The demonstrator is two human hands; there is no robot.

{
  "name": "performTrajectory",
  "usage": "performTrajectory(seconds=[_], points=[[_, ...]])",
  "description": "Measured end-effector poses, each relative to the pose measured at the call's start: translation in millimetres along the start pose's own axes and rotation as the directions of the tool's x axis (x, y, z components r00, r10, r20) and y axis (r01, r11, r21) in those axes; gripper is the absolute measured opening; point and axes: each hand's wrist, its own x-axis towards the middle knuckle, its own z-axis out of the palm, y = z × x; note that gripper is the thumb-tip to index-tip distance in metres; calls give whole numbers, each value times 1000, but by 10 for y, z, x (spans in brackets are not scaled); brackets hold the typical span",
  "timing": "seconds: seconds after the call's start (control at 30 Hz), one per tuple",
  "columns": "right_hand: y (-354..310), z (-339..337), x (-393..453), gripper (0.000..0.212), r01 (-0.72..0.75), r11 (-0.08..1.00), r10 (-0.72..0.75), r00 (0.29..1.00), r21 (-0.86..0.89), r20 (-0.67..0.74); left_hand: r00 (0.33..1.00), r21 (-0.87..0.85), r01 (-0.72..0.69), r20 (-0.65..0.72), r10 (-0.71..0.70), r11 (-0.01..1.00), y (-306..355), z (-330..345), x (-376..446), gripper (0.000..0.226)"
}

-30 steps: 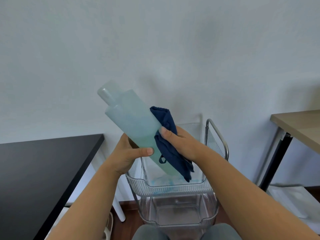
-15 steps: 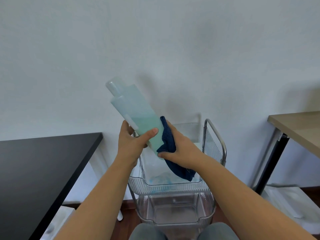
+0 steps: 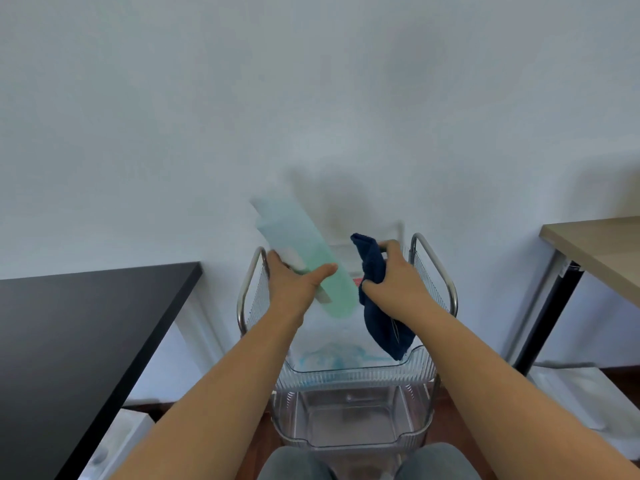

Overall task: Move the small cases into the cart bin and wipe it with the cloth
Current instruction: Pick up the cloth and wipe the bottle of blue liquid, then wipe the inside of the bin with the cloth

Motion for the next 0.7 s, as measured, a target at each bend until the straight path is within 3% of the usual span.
performTrajectory(seconds=[0.13,0.23,0.4,0.7], points=[[78,-105,34,30,-53,996,50,998,-72,-34,986,208,-12,166,-23,978,-294,274,14,90],[166,-164,39,23,-85,991,81,996,-99,-41,973,270,-2,223,-60,963,-465,465,66,92],[311,-308,73,22,-80,989,70,994,-125,-86,954,344,-24,290,-82,939,-610,694,162,92],[399,-372,107,14,-3,986,0,1000,-169,-21,943,321,-80,332,-33,944,-659,949,124,81]])
